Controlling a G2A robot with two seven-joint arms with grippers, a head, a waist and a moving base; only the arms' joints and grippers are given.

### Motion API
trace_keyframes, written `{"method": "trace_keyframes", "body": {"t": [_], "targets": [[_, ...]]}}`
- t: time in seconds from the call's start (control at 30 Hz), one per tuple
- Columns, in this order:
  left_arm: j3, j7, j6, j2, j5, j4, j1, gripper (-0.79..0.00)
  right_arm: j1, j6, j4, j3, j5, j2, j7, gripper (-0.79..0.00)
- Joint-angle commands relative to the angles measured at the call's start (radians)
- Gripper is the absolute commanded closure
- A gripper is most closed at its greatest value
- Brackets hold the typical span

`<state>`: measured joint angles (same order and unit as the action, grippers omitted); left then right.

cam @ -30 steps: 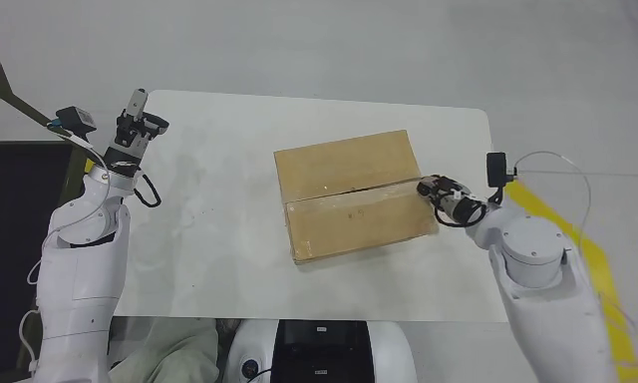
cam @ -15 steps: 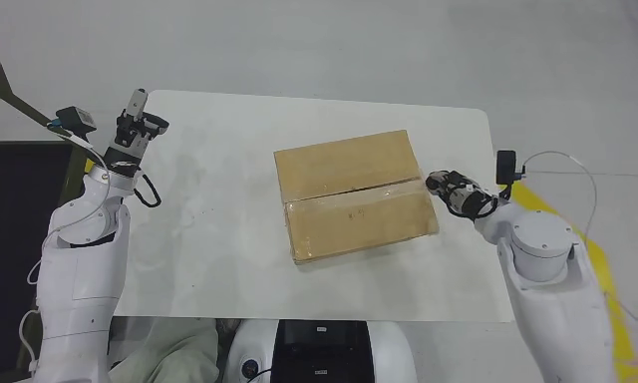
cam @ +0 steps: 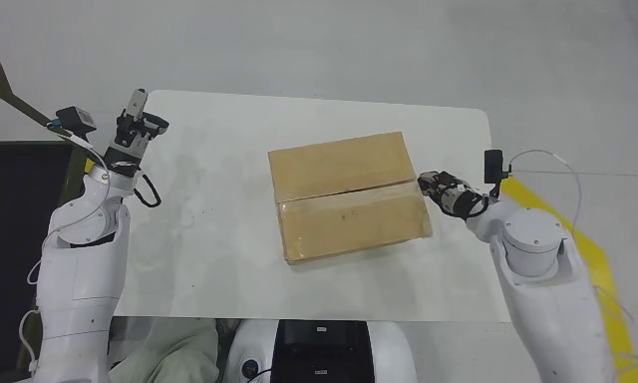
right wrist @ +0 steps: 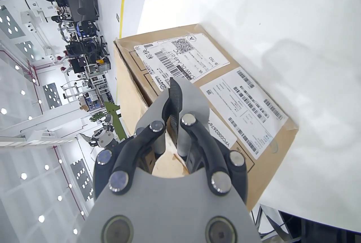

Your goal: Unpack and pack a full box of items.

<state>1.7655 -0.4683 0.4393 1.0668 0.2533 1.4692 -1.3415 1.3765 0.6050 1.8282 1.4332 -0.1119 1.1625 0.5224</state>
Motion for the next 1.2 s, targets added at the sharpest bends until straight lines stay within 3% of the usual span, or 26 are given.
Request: {"method": "trace_keyframes", "body": {"t": [0.0, 0.4, 0.9, 0.93, 0.97, 1.0, 1.03, 1.07, 1.13, 1.17], "targets": [[0.0, 0.0, 0.0, 0.0, 0.0, 0.0, 0.0, -0.785, -0.002, -0.001, -0.003, -0.009, -0.007, 0.001, -0.002, 0.0], [0.0, 0.0, 0.0, 0.0, 0.0, 0.0, 0.0, -0.785, 0.018, -0.083, -0.008, -0.005, -0.052, 0.007, -0.093, 0.0], [0.0, 0.0, 0.0, 0.0, 0.0, 0.0, 0.0, -0.785, 0.095, -0.348, 0.019, 0.109, -0.119, 0.014, -0.271, 0.0], [0.0, 0.0, 0.0, 0.0, 0.0, 0.0, 0.0, -0.785, 0.097, -0.355, 0.018, 0.112, -0.12, 0.014, -0.276, -0.065], [0.0, 0.0, 0.0, 0.0, 0.0, 0.0, 0.0, -0.785, 0.097, -0.358, 0.016, 0.113, -0.121, 0.014, -0.276, -0.283], [0.0, 0.0, 0.0, 0.0, 0.0, 0.0, 0.0, -0.785, 0.096, -0.359, 0.015, 0.114, -0.12, 0.014, -0.278, -0.566], [0.0, 0.0, 0.0, 0.0, 0.0, 0.0, 0.0, -0.785, 0.096, -0.359, 0.015, 0.114, -0.12, 0.014, -0.278, -0.727], [0.0, 0.0, 0.0, 0.0, 0.0, 0.0, 0.0, -0.784, 0.096, -0.36, 0.015, 0.114, -0.12, 0.014, -0.278, -0.014], [0.0, 0.0, 0.0, 0.0, 0.0, 0.0, 0.0, -0.785, 0.096, -0.359, 0.014, 0.114, -0.12, 0.014, -0.279, -0.096], [0.0, 0.0, 0.0, 0.0, 0.0, 0.0, 0.0, -0.785, 0.096, -0.359, 0.014, 0.114, -0.12, 0.014, -0.279, -0.175]]}}
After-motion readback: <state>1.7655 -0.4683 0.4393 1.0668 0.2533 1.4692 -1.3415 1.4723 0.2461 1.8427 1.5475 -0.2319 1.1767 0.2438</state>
